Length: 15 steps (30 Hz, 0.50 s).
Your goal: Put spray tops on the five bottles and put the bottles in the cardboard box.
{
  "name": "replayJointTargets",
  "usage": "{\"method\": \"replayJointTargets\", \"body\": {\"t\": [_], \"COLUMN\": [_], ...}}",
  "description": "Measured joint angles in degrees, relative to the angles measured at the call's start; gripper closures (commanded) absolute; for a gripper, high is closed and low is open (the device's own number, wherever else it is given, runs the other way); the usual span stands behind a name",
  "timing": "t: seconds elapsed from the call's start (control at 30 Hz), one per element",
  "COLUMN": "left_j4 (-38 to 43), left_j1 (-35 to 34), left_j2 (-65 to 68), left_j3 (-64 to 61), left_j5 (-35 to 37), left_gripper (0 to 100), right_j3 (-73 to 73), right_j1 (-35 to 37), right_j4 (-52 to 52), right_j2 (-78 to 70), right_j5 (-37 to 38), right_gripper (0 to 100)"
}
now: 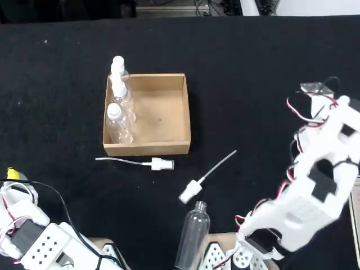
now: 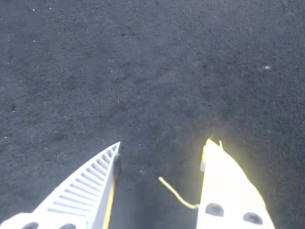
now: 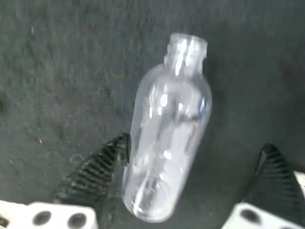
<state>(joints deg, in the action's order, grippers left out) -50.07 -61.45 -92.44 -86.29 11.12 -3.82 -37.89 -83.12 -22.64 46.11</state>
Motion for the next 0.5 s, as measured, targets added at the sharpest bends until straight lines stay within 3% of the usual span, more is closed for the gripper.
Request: {"method": "replayJointTargets", "body": {"t": [0.3,0.5], "left_j4": [0.00,0.00], "left_j1": [0.00,0.00], "left_j2": [0.00,0.00], "left_j3": [0.00,0.00], "left_j5": [0.00,0.00], "left_gripper": [75,75], "right_j3": [-6.68,-6.51], "right_j1": [1.41,-0.70], "right_j4": [-3.60,-0.97], "right_j2": [-8.79,-8.88], "right_j5": [-1.58,-0.18], "right_gripper": [63.9,76.7]}}
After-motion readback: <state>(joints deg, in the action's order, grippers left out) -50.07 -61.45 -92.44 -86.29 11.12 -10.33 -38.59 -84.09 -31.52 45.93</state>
